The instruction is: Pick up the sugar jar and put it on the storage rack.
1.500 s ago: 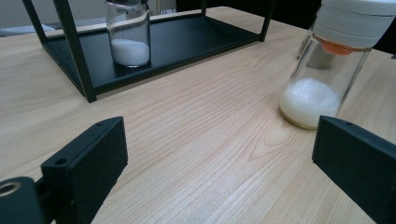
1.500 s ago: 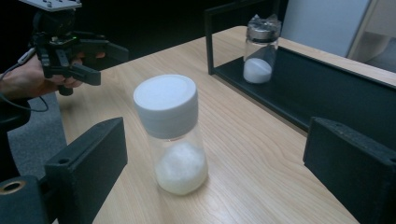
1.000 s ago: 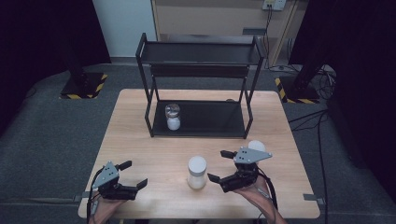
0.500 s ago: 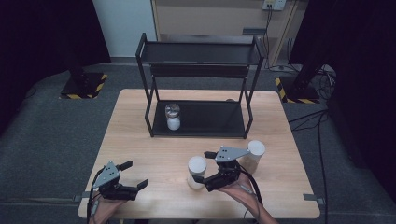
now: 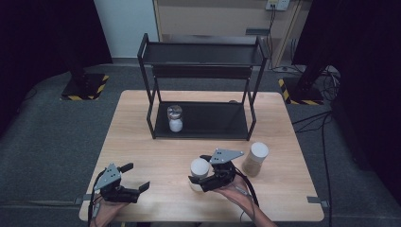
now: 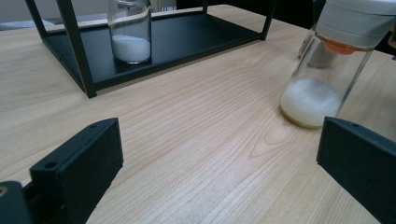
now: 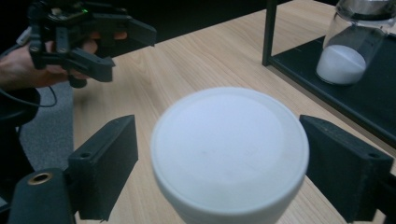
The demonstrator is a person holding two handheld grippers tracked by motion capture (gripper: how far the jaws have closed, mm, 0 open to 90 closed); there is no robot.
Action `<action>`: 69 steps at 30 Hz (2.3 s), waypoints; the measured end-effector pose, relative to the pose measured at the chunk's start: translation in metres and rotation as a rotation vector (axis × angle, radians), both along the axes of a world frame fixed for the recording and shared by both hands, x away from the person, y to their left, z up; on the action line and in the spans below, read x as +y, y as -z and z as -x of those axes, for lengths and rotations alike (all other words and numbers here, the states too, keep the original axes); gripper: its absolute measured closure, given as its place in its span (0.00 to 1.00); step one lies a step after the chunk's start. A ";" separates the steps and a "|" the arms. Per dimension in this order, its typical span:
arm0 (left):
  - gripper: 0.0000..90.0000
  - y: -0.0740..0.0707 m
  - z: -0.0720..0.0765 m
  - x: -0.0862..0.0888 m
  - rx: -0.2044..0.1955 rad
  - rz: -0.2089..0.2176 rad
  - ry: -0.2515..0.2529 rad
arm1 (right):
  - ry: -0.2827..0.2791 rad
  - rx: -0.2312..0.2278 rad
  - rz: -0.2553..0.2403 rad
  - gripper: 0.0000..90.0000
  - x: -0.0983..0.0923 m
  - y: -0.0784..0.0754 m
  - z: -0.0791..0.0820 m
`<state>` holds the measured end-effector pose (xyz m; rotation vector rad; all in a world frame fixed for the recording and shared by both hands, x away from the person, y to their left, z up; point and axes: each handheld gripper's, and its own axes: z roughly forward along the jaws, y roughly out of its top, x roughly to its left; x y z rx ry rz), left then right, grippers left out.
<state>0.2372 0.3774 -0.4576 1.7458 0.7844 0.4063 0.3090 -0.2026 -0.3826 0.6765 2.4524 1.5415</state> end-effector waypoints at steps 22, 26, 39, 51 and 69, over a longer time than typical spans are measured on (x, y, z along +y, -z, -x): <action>0.00 0.000 0.000 -0.001 0.009 -0.001 -0.006 | 0.005 -0.036 0.033 0.36 0.002 0.000 0.005; 0.00 0.000 -0.001 -0.001 0.012 -0.003 -0.002 | 0.017 -0.033 0.032 0.36 0.001 -0.003 0.002; 0.00 -0.001 -0.002 -0.002 0.015 -0.009 0.007 | 0.055 -0.040 0.033 0.36 0.002 -0.027 -0.011; 0.00 -0.002 -0.002 -0.002 0.015 -0.018 0.011 | 0.127 -0.057 0.047 0.36 0.007 -0.053 -0.028; 0.00 -0.002 -0.002 -0.002 0.014 -0.024 0.016 | 0.254 -0.064 0.055 0.36 0.023 -0.075 -0.068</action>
